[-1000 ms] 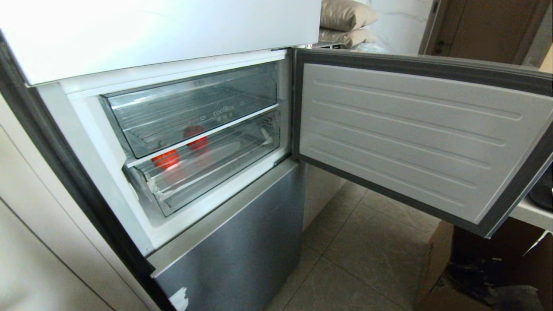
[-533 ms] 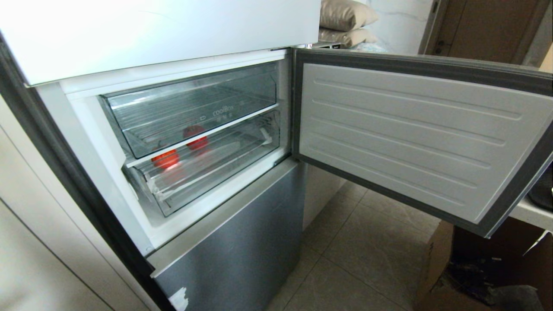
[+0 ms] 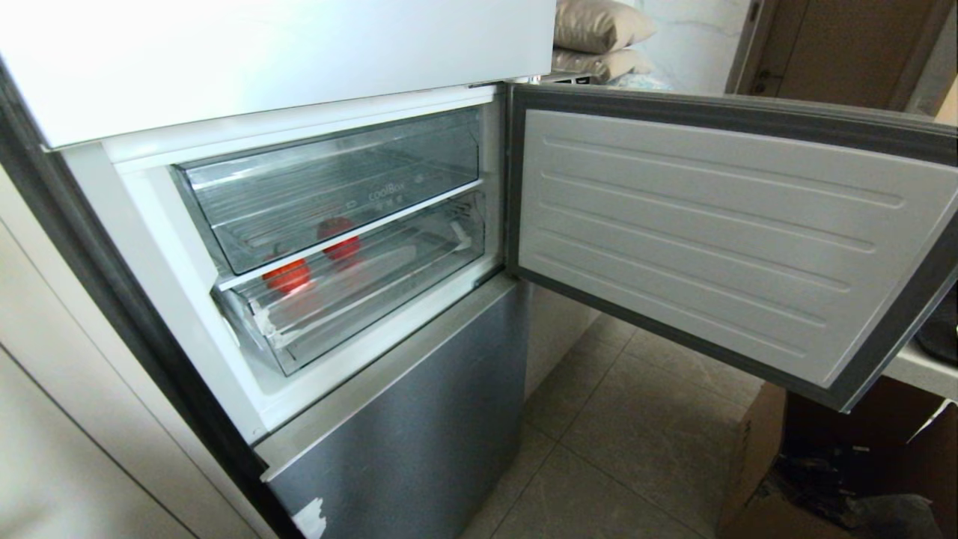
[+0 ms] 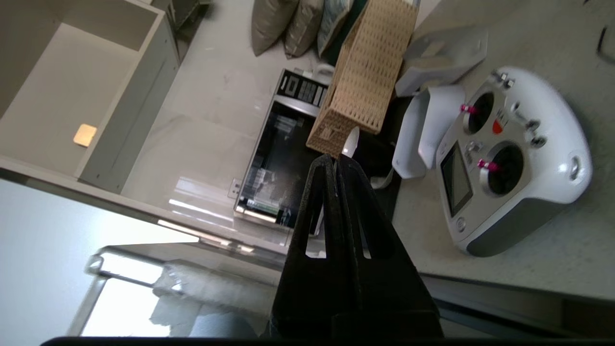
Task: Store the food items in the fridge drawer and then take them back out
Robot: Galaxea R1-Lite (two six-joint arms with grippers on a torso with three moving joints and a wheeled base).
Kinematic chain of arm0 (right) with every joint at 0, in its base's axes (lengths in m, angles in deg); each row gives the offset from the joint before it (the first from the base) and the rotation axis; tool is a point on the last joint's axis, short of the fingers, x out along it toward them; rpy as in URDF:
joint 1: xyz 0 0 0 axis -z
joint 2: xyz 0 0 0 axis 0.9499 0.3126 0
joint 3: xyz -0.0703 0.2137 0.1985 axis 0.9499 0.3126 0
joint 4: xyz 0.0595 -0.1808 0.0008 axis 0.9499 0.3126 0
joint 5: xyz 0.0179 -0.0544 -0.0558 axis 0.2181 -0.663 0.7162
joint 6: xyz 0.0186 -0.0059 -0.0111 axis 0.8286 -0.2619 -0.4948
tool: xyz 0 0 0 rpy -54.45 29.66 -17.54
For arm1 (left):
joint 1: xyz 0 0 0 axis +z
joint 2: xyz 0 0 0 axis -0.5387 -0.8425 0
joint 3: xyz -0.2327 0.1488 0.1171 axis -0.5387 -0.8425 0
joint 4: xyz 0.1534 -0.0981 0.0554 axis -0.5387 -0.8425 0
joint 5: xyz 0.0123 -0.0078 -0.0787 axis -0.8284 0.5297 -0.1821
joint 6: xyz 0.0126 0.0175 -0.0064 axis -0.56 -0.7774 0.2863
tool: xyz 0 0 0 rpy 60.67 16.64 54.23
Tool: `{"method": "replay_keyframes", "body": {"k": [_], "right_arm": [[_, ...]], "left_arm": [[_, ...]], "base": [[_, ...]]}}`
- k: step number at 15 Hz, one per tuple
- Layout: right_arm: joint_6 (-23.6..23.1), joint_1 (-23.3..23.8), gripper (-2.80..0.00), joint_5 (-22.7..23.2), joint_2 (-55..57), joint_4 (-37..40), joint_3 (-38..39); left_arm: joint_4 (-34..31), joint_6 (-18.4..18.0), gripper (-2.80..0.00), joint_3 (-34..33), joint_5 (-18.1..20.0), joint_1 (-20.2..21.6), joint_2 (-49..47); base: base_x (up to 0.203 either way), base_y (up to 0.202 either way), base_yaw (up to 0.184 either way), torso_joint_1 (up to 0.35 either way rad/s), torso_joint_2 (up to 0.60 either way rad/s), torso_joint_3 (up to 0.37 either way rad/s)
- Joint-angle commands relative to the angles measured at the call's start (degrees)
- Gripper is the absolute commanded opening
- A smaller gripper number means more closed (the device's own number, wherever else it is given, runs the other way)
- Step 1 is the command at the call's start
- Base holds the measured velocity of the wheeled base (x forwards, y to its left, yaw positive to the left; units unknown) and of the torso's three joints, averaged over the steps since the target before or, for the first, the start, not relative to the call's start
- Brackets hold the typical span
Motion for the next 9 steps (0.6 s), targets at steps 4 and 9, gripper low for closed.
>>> {"method": "replay_keyframes", "body": {"k": [4,9], "right_arm": [[3.59,-3.90,-2.80,0.41,-0.20,-0.33,1.43],[3.61,-4.62,-2.80,5.74,-8.19,-0.31,8.56]], "left_arm": [[0.00,0.01,-2.80,0.00,-0.01,0.01,-0.01],[0.00,0.01,-2.80,0.00,-0.01,0.01,-0.01]], "base": [[0.000,0.000,0.000,0.000,0.00,0.000],[0.000,0.000,0.000,0.000,0.00,0.000]]}}
